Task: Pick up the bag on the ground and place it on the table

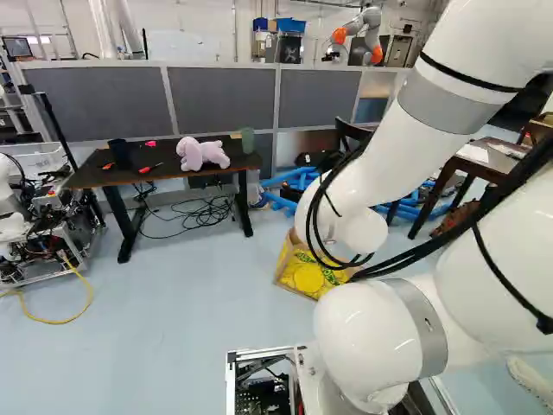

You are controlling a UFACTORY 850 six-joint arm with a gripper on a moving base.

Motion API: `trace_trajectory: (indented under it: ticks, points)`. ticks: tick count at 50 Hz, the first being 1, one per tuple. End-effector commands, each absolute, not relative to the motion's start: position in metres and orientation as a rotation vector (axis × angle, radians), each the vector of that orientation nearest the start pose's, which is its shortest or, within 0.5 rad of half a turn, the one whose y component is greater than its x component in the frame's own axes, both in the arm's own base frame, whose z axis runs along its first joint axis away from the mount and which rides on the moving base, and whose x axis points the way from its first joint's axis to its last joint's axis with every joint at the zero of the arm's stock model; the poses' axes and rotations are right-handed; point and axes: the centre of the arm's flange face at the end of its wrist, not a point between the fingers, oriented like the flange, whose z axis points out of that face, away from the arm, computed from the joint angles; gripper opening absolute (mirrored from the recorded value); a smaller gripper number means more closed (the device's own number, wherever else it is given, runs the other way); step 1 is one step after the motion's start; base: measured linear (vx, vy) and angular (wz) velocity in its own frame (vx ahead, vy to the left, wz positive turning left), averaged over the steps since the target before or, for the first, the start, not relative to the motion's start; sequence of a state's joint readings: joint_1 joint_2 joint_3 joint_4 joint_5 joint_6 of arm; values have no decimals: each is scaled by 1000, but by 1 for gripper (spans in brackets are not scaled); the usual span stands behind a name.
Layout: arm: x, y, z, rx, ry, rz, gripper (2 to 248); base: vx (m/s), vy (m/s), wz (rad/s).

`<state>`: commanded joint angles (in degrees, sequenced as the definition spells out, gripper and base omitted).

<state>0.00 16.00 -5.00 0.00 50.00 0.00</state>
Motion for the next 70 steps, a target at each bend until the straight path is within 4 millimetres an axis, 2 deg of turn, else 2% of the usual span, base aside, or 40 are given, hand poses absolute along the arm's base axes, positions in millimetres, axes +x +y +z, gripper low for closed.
trace_trajectory:
  ticks: [6,36,51,70]
  points:
    - [270,0,366,-2558,0,-1824,247,78,-80,-1]
    - [296,-16,369,-2592,69,-1828,247,9,-9,-1]
    - [318,-27,369,-2616,110,-1824,247,0,0,0]
    - [356,-44,354,-2673,139,-1764,247,0,0,0]
